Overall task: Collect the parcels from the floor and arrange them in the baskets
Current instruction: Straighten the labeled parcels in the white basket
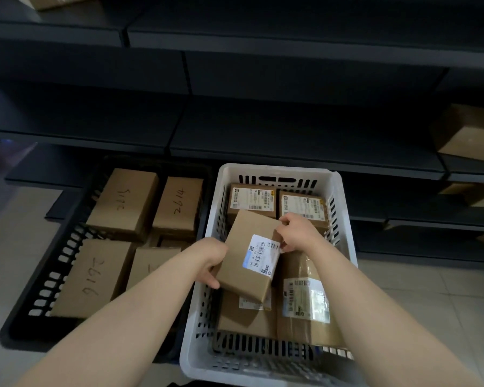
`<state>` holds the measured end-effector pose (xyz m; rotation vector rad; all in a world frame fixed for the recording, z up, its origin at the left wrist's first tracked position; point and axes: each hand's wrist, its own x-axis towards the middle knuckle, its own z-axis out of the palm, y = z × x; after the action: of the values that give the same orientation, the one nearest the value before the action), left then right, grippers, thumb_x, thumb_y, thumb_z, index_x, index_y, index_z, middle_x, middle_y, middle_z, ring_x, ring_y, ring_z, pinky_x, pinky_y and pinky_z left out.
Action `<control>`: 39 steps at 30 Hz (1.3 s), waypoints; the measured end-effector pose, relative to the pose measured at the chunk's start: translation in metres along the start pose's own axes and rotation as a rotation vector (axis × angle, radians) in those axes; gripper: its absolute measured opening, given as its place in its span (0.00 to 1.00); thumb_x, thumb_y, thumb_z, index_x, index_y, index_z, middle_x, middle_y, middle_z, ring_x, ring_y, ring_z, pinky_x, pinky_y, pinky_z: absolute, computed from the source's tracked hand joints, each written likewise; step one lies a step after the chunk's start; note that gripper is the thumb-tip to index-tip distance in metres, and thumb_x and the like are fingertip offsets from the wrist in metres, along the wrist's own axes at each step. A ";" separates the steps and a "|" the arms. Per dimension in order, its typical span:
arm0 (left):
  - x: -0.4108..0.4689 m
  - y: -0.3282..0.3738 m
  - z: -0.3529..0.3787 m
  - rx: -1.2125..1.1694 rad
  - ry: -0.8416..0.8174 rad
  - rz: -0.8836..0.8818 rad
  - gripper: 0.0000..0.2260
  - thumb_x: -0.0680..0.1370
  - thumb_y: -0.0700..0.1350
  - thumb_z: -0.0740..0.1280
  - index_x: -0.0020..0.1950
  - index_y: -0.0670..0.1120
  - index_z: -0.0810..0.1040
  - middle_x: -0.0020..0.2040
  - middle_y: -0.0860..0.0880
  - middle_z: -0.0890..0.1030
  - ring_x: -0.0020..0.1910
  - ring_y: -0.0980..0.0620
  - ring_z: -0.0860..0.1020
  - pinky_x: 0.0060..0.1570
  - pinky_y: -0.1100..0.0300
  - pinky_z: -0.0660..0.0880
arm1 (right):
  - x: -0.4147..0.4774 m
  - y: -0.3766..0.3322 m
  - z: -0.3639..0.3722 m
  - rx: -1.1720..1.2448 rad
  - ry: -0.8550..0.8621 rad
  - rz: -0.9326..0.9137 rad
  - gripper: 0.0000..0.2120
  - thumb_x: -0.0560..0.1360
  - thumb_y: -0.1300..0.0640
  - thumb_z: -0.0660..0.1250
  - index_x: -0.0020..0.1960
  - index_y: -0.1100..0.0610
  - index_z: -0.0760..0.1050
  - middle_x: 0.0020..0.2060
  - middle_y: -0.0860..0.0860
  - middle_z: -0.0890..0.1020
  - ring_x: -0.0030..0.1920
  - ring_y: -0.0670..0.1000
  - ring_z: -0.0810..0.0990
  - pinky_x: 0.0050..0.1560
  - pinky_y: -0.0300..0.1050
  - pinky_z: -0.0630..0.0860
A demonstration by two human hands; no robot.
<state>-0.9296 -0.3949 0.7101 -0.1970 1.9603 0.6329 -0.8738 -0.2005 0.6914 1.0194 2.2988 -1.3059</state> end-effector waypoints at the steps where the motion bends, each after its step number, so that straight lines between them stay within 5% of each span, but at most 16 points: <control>1: -0.001 0.005 -0.002 -0.016 0.023 -0.004 0.08 0.78 0.41 0.65 0.55 0.39 0.77 0.49 0.41 0.81 0.48 0.43 0.81 0.51 0.50 0.80 | 0.001 0.000 -0.004 0.008 0.022 -0.008 0.14 0.81 0.58 0.60 0.66 0.56 0.70 0.53 0.52 0.78 0.44 0.56 0.84 0.46 0.54 0.83; 6: 0.006 0.033 -0.007 -0.229 0.271 0.162 0.11 0.78 0.41 0.61 0.57 0.37 0.75 0.41 0.43 0.76 0.36 0.47 0.74 0.35 0.57 0.73 | 0.007 0.000 -0.029 0.132 0.104 -0.006 0.05 0.80 0.59 0.61 0.56 0.55 0.71 0.50 0.54 0.80 0.44 0.52 0.83 0.37 0.42 0.82; 10: 0.021 0.066 -0.012 -0.231 0.447 0.399 0.20 0.77 0.41 0.60 0.69 0.43 0.69 0.63 0.42 0.74 0.53 0.43 0.77 0.46 0.56 0.74 | 0.017 0.006 -0.041 0.279 0.148 0.025 0.10 0.80 0.62 0.61 0.59 0.51 0.68 0.51 0.53 0.79 0.46 0.53 0.83 0.33 0.39 0.80; 13: 0.034 0.087 -0.013 -0.264 0.404 0.443 0.20 0.75 0.42 0.61 0.67 0.43 0.70 0.60 0.43 0.77 0.51 0.43 0.78 0.45 0.53 0.76 | 0.030 0.015 -0.039 0.459 0.160 0.104 0.17 0.78 0.64 0.63 0.65 0.55 0.69 0.53 0.55 0.80 0.48 0.55 0.84 0.46 0.50 0.84; 18: 0.055 0.093 -0.004 -0.302 0.211 0.437 0.25 0.76 0.38 0.60 0.73 0.49 0.66 0.57 0.50 0.79 0.55 0.46 0.78 0.54 0.52 0.77 | 0.039 0.013 -0.025 0.505 0.108 0.184 0.22 0.77 0.65 0.64 0.70 0.56 0.66 0.51 0.55 0.80 0.51 0.55 0.83 0.51 0.49 0.82; 25: 0.080 0.094 -0.022 -0.366 0.287 0.356 0.28 0.73 0.40 0.59 0.75 0.45 0.63 0.61 0.42 0.77 0.56 0.43 0.77 0.59 0.47 0.76 | 0.052 -0.006 -0.015 0.522 0.087 0.145 0.26 0.76 0.66 0.62 0.73 0.56 0.65 0.55 0.55 0.79 0.56 0.55 0.79 0.61 0.53 0.77; 31: 0.066 0.085 -0.012 -0.362 0.337 0.343 0.19 0.78 0.38 0.59 0.69 0.41 0.67 0.59 0.43 0.76 0.54 0.45 0.75 0.50 0.57 0.71 | 0.024 -0.010 -0.025 0.254 0.038 0.129 0.27 0.79 0.61 0.62 0.75 0.58 0.59 0.63 0.57 0.75 0.47 0.51 0.76 0.50 0.46 0.76; 34: 0.057 0.068 0.002 -0.363 0.401 0.302 0.19 0.77 0.42 0.60 0.67 0.40 0.68 0.61 0.40 0.75 0.53 0.42 0.76 0.48 0.55 0.75 | 0.004 0.000 -0.033 0.131 0.042 0.106 0.27 0.80 0.58 0.62 0.77 0.58 0.59 0.70 0.56 0.71 0.63 0.55 0.75 0.61 0.47 0.71; 39: 0.038 0.041 0.040 -0.351 0.149 0.243 0.16 0.77 0.43 0.66 0.63 0.40 0.72 0.51 0.46 0.78 0.46 0.50 0.76 0.46 0.59 0.73 | -0.027 0.024 -0.043 0.009 0.037 0.142 0.21 0.81 0.55 0.62 0.72 0.60 0.66 0.65 0.56 0.75 0.55 0.53 0.74 0.55 0.45 0.70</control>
<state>-0.9320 -0.3350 0.6772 -0.2292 2.0203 1.1518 -0.8346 -0.1684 0.7150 1.1952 2.2033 -1.2517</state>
